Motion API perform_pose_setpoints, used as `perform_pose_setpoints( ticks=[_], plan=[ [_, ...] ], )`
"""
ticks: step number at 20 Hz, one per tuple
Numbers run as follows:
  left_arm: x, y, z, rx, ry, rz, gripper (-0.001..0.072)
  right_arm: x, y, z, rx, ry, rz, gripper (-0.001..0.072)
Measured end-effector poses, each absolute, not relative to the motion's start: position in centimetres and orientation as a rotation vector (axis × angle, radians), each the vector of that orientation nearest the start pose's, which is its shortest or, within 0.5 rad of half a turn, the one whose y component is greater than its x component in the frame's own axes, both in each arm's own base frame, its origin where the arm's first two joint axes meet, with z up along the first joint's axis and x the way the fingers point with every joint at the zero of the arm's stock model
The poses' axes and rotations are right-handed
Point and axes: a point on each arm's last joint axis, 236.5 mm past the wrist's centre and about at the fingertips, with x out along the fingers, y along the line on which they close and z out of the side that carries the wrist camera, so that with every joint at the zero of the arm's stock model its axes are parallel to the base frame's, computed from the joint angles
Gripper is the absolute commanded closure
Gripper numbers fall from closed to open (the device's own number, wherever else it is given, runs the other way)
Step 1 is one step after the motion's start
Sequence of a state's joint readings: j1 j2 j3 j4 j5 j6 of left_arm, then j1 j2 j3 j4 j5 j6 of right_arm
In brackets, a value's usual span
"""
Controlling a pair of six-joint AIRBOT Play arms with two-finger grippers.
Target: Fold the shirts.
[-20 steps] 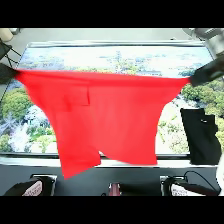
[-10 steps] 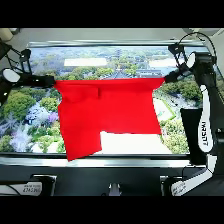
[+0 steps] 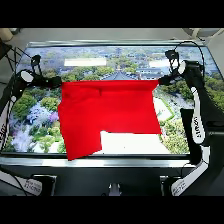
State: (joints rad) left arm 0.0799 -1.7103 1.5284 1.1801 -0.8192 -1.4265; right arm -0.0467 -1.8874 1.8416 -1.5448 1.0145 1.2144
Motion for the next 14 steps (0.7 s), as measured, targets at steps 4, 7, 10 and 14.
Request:
perform_pose_setpoints(
  ticks=[4,7,10,14],
  plan=[
    [52.0,-2.4,-1.5,-0.218,1.101,-0.185,0.0685,54.1,-1.0,-3.1,-0.274,1.213,0.26,0.069],
    [48.6,-2.8,-4.4,-0.204,1.257,-0.214,0.0685,50.9,0.7,-5.8,-0.235,1.354,0.368,0.069],
    [46.3,-2.6,-6.6,-0.21,1.371,-0.202,0.0685,48.5,2.1,-7.7,-0.186,1.464,0.453,0.0691],
    [45.0,-2.8,-7.9,-0.212,1.438,-0.198,0.0685,46.7,3.6,-8.4,-0.128,1.531,0.526,0.0689]
  ],
)
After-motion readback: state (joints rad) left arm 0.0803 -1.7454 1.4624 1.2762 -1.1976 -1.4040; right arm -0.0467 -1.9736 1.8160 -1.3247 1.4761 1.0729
